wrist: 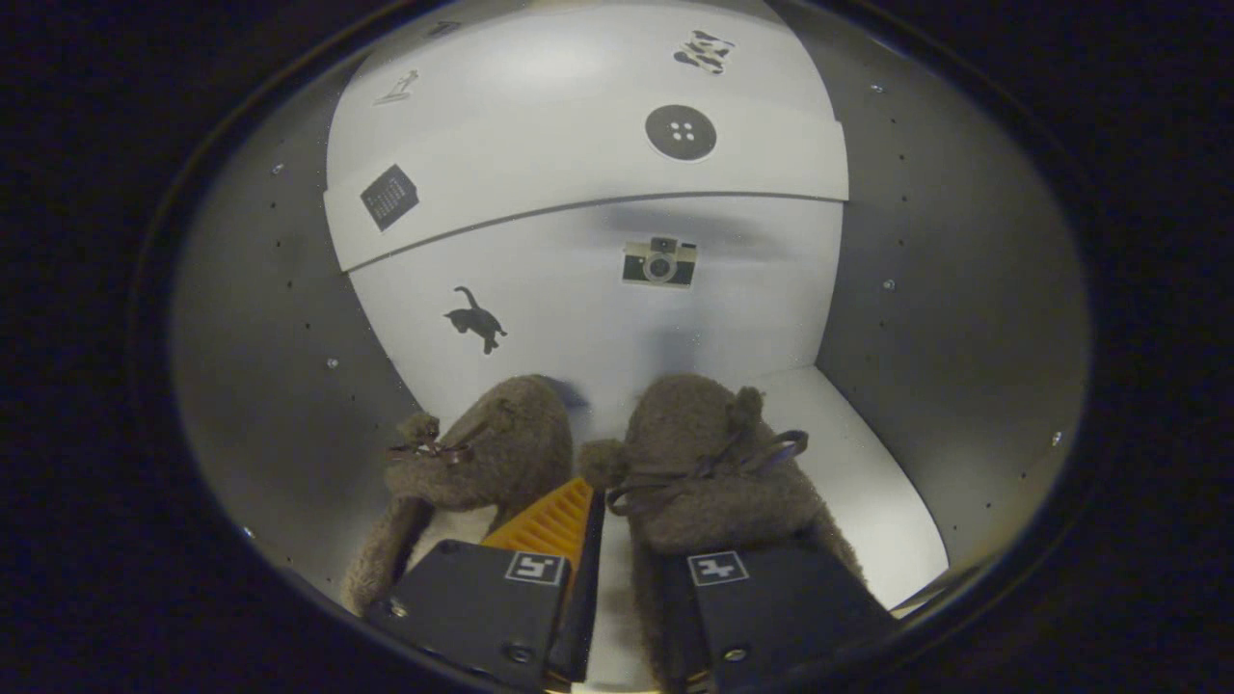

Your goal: Open the shoe cabinet door, grab the shoes and put them into the shoe cabinet, then close the shoe cabinet door.

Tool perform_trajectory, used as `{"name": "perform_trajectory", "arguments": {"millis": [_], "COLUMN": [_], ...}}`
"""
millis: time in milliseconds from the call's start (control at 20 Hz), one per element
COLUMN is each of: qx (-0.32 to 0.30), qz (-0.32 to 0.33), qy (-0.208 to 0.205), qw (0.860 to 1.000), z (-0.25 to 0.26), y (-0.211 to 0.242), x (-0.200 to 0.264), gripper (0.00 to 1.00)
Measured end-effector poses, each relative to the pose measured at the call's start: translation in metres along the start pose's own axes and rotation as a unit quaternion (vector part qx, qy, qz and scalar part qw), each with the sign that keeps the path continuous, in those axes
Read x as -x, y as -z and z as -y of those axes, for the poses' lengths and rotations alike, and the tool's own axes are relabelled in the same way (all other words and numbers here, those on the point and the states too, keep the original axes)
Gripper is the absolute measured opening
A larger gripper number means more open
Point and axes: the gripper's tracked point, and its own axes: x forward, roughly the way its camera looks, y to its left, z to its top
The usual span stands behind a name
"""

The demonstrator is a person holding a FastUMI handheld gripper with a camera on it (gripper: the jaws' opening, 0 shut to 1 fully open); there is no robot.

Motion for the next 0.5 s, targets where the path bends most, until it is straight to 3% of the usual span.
{"name": "perform_trajectory", "arguments": {"millis": [100, 350, 450, 500], "qx": [0.003, 0.036, 0.039, 0.043], "qz": [0.016, 0.070, 0.091, 0.106], "qy": [-0.007, -0.034, -0.044, -0.048], "qw": [1.000, 0.996, 0.994, 0.992], "z": [-0.001, -0.013, -0.019, -0.021], "y": [0.001, 0.003, 0.007, 0.007], "x": [0.012, 0.064, 0.087, 0.099], "gripper": [0.46, 0.61, 0.80, 0.82]}}
